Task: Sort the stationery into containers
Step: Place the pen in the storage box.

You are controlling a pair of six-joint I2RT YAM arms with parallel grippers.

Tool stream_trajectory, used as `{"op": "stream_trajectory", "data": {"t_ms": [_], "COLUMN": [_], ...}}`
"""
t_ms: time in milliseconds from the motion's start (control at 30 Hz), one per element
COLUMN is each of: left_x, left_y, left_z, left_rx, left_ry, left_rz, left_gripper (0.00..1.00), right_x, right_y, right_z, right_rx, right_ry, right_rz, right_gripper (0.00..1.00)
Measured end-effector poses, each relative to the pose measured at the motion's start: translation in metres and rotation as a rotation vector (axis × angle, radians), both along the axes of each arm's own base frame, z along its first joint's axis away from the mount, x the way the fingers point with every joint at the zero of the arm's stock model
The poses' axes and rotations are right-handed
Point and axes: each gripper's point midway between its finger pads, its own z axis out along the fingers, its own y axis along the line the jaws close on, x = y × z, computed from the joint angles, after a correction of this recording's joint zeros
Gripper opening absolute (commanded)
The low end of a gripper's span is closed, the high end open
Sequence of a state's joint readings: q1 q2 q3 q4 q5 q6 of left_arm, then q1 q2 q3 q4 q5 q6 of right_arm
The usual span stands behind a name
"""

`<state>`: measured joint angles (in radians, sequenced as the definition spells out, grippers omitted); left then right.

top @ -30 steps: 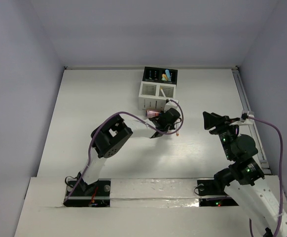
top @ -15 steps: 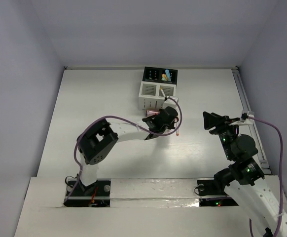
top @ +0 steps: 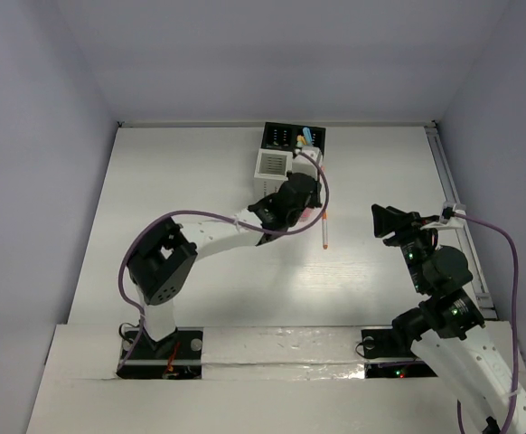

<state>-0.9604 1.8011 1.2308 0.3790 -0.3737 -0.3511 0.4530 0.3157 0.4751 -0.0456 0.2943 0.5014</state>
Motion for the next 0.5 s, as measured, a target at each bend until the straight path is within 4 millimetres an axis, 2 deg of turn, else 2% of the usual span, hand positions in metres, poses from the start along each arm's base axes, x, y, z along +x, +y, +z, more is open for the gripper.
{"op": "stream_trajectory", "data": {"t_ms": [167, 267, 400, 500], "left_x": [0.050, 0.078, 0.104, 0.111], "left_y": [0.017, 0.028, 0.036, 0.032], "left_z": [0.050, 0.065, 0.060, 0.047], "left_rx": [-0.086, -0.114, -0.105, -0.080], "left_ry": [-0.112, -0.162, -0.185, -0.195], "left_rz": [0.066, 0.096, 0.112, 0.096], "left_gripper": [0.00, 0.00, 0.00, 0.00], "right_x": [0.000, 0.001, 0.003, 0.003], "right_y": [0.001, 0.002, 0.004, 0.005], "right_z": [0.000, -0.003, -0.006, -0.006], "right_rx": [-0.001, -0.006, -0.012, -0.013], "right_ry": [0.001, 0.010, 0.022, 0.023], "right_rz": [0.004, 0.008, 0.014, 0.015], "right_gripper": [0.55, 0.55, 0.55, 0.55]}}
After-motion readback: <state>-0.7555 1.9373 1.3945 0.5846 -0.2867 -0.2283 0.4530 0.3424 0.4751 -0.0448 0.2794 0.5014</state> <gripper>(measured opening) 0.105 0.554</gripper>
